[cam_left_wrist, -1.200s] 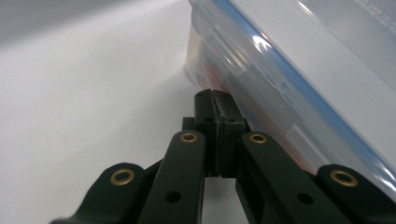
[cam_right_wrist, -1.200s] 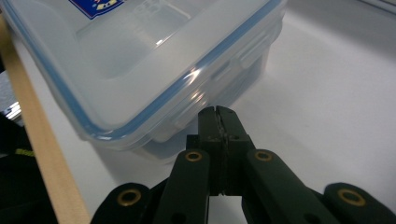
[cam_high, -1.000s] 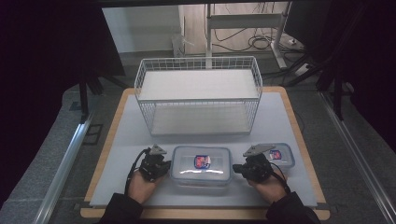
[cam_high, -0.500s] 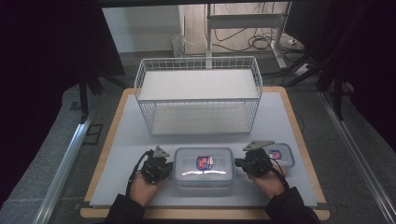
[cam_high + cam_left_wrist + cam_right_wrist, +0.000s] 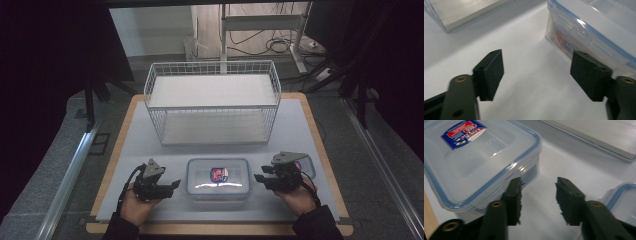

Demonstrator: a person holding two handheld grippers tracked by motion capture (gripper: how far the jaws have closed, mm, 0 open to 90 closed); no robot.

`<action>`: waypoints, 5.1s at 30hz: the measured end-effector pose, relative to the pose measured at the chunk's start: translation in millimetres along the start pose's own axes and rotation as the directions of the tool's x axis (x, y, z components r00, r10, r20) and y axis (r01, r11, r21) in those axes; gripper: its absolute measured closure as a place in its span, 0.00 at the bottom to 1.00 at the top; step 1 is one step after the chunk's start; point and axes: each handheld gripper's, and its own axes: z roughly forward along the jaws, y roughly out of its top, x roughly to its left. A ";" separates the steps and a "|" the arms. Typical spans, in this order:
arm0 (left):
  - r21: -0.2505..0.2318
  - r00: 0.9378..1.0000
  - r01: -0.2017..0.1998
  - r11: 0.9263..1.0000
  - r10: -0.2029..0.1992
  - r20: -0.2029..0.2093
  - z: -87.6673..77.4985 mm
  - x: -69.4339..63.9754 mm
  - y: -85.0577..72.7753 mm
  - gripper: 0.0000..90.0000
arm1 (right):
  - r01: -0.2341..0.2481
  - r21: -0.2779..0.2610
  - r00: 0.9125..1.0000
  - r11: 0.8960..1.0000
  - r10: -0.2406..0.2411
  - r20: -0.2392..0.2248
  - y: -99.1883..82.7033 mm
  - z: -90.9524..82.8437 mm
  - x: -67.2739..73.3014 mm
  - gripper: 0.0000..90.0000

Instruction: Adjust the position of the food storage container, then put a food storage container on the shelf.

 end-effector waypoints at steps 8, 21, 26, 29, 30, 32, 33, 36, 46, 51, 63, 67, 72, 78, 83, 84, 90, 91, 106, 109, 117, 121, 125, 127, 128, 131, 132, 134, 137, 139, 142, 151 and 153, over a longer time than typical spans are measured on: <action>-0.034 0.999 0.035 0.999 -0.035 0.010 -15.5 5.8 -19.6 0.13 | 0.008 -0.035 1.000 0.999 -0.008 -0.019 -8.1 -6.2 -1.2 0.30; -0.053 0.999 0.021 0.998 -0.019 0.034 -11.1 7.8 -22.7 0.06 | -0.009 -0.048 0.999 0.999 0.008 -0.036 -11.3 -3.3 -2.4 0.15; -0.067 0.999 0.021 0.998 -0.018 0.042 -12.0 7.3 -18.9 0.06 | -0.010 -0.044 1.000 0.999 0.009 -0.022 -9.9 -1.7 -1.1 0.10; -0.059 0.997 0.045 0.997 -0.041 0.072 -11.6 6.8 -14.6 0.06 | -0.026 -0.055 0.999 0.998 0.024 -0.035 -8.3 -2.8 -1.6 0.08; -0.056 0.995 0.052 0.997 -0.047 0.086 -11.5 6.6 -12.9 0.06 | -0.029 -0.059 0.999 0.998 0.027 -0.040 -7.8 -3.2 -1.6 0.08; -0.055 0.994 0.051 0.997 -0.045 0.101 -11.7 5.2 -9.5 0.06 | -0.029 -0.055 0.998 0.998 0.026 -0.049 -6.5 -3.4 -1.1 0.08; -0.058 0.994 0.047 0.997 -0.041 0.103 -12.1 4.3 -7.7 0.07 | -0.027 -0.055 0.998 0.998 0.025 -0.054 -6.1 -3.3 -0.6 0.08; -0.068 0.991 0.049 0.997 -0.040 0.128 -13.9 2.8 -2.1 0.07 | -0.024 -0.037 0.997 0.999 0.021 -0.080 -2.9 -1.9 2.3 0.08; -0.019 0.966 0.081 0.997 -0.074 0.248 1.6 -2.2 10.8 0.04 | -0.056 0.008 0.992 0.998 0.056 -0.111 5.9 8.1 11.3 0.03; -0.024 0.943 0.099 0.995 -0.086 0.322 9.5 -6.3 13.9 0.02 | -0.095 0.033 0.985 0.995 0.099 -0.145 8.4 13.0 15.0 0.06; 0.052 0.899 0.124 0.991 -0.134 0.418 37.6 -10.9 28.5 0.04 | -0.157 0.054 0.961 0.986 0.165 -0.223 12.4 28.3 12.9 0.08; 0.092 0.881 0.136 0.986 -0.163 0.445 46.9 -10.3 33.2 0.01 | -0.190 0.081 0.945 0.978 0.205 -0.256 13.3 34.2 12.8 0.08; 0.112 0.881 0.133 0.985 -0.169 0.442 42.3 -10.5 33.7 0.04 | -0.235 0.122 0.915 0.964 0.262 -0.306 11.8 38.1 9.8 0.11; 0.086 0.895 0.121 0.989 -0.146 0.420 31.7 -15.1 31.2 0.12 | -0.231 0.134 0.918 0.964 0.261 -0.299 11.3 30.3 12.3 0.18; 0.074 0.895 0.126 0.989 -0.145 0.422 21.7 -20.4 22.6 0.20 | -0.235 0.119 0.917 0.965 0.261 -0.301 5.5 20.5 16.7 0.28; 0.073 0.894 0.127 0.989 -0.146 0.423 20.3 -21.2 21.1 0.21 | -0.247 0.110 0.914 0.963 0.269 -0.305 4.0 17.8 16.3 0.31; 0.054 0.890 0.165 0.985 -0.172 0.423 12.5 -23.9 13.2 0.30 | -0.274 0.089 0.901 0.958 0.288 -0.325 -0.2 10.2 13.4 0.43; 0.039 0.879 0.199 0.979 -0.196 0.435 11.3 -20.9 10.7 0.33 | -0.279 0.085 0.898 0.957 0.291 -0.331 -1.0 9.6 12.7 0.45; 0.006 0.822 0.348 0.937 -0.309 0.478 7.0 -6.3 3.7 0.55 | -0.345 0.042 0.873 0.938 0.337 -0.352 -2.6 8.0 10.7 0.54; 0.012 0.822 0.350 0.937 -0.313 0.475 7.1 -5.9 4.4 0.55 | -0.379 0.036 0.863 0.925 0.367 -0.347 -2.7 9.4 11.0 0.54; -0.005 0.853 0.322 0.947 -0.288 0.435 3.6 -8.2 9.6 0.57 | -0.362 0.023 0.884 0.932 0.351 -0.308 2.7 6.6 15.8 0.56; -0.010 0.860 0.315 0.949 -0.281 0.426 2.8 -8.6 11.7 0.57 | -0.364 0.010 0.885 0.931 0.349 -0.310 2.9 7.2 14.8 0.56; -0.037 0.865 0.310 0.950 -0.266 0.425 -2.4 -8.9 17.4 0.57 | -0.355 -0.020 0.891 0.935 0.332 -0.311 6.8 2.8 14.5 0.56; -0.050 0.868 0.307 0.950 -0.258 0.424 -4.9 -8.6 19.8 0.57 | -0.346 -0.043 0.896 0.937 0.317 -0.310 9.4 0.2 14.5 0.56; -0.055 0.870 0.304 0.951 -0.254 0.423 -6.0 -8.6 20.7 0.57 | -0.345 -0.047 0.897 0.938 0.314 -0.310 10.5 -0.8 14.9 0.56; -0.065 0.874 0.296 0.953 -0.242 0.422 -8.2 -7.0 23.1 0.57 | -0.336 -0.055 0.901 0.940 0.304 -0.309 12.7 -2.4 16.0 0.56; -0.069 0.874 0.297 0.952 -0.242 0.422 -8.7 -6.6 23.9 0.57 | -0.335 -0.058 0.902 0.940 0.303 -0.309 13.6 -2.6 16.1 0.56; -0.077 0.874 0.297 0.952 -0.238 0.423 -10.9 -5.0 27.0 0.57 | -0.334 -0.062 0.902 0.941 0.300 -0.310 15.7 -3.5 16.0 0.56; -0.089 0.877 0.294 0.952 -0.232 0.420 -14.6 -3.3 33.7 0.57 | -0.325 -0.083 0.908 0.942 0.286 -0.307 20.9 -6.1 15.6 0.56; -0.099 0.882 0.286 0.953 -0.222 0.415 -16.3 -2.2 38.0 0.57 | -0.324 -0.091 0.908 0.942 0.282 -0.309 24.9 -7.8 14.4 0.56; -0.100 0.885 0.280 0.955 -0.216 0.412 -18.3 -0.5 44.9 0.57 | -0.319 -0.100 0.911 0.942 0.276 -0.308 30.6 -10.1 12.0 0.55; -0.116 0.892 0.265 0.957 -0.198 0.405 -26.4 6.2 67.8 0.57 | -0.306 -0.130 0.918 0.943 0.256 -0.304 51.0 -18.7 5.5 0.55; -0.121 0.894 0.259 0.958 -0.191 0.405 -28.5 7.8 72.1 0.57 | -0.301 -0.136 0.920 0.944 0.250 -0.301 55.1 -20.6 4.5 0.55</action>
